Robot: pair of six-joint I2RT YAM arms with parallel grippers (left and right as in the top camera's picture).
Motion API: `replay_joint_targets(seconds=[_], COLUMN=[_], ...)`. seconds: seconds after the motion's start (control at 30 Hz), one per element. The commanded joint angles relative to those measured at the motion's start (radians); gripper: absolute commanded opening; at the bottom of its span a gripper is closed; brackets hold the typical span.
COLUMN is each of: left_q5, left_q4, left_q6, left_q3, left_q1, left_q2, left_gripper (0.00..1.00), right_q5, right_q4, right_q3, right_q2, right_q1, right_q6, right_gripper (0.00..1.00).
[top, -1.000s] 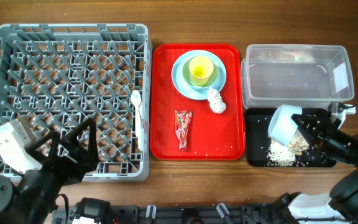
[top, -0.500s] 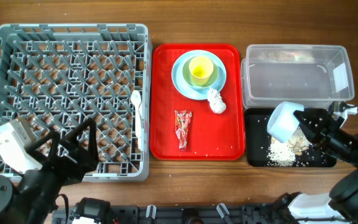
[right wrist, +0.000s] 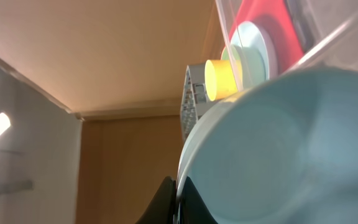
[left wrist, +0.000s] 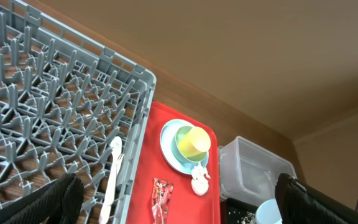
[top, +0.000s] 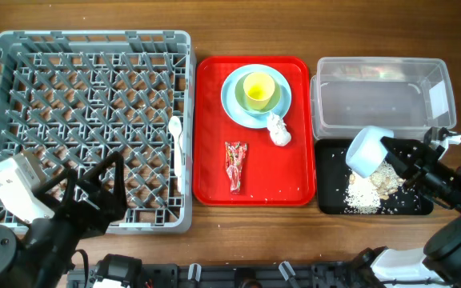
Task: Sort waste into correct bins and load items into the dishwasher rack
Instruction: 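Carry the emptied light-blue bowl with the right gripper back to the red tray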
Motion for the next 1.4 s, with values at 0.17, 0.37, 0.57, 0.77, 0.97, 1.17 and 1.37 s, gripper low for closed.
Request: replay_joint_targets(seconds=[0.17,0.37,0.57,0.77,0.97,1.17,1.37], left_q5=[0.001,0.001,0.001,0.001,0.001,0.001,0.001], left_q4=[0.002,0.002,0.002,0.003,0.002,0.002,0.002], left_q6=[0.009,0.009,0.009,0.009,0.009,0.009,0.009], left_q3=[-0.001,-0.001,-0.001,-0.001,-0.001,-0.001,-0.001], left_q1=[0.006,0.006,0.006,0.006,0.006,0.006,0.006], left_q2=[0.000,0.000,0.000,0.000,0.000,0.000,0.000], left_gripper=[1.00,1.00,1.00,1.00,1.00,1.00,1.00], right_q5=[0.056,0.086,0.483,0.873,1.322,1.392,1.390], right_q4=[-0.023,-0.104,0.043,0.211,0.233,0.378,0.495], right_q3=[0.000,0.140,0.392,0.431,0.404,0.253,0.205], right_q2=[-0.029,-0.129,-0.283,-0.495,-0.502,-0.373,-0.187], right_q1=[0.018,0.035,0.178,0.651,1.156,1.490,1.559], right_q6=[0.042,0.039,0.455,0.819,1.075,1.184,1.190], right_gripper=[0.04,0.05,0.05,0.05,0.04,0.04,0.04])
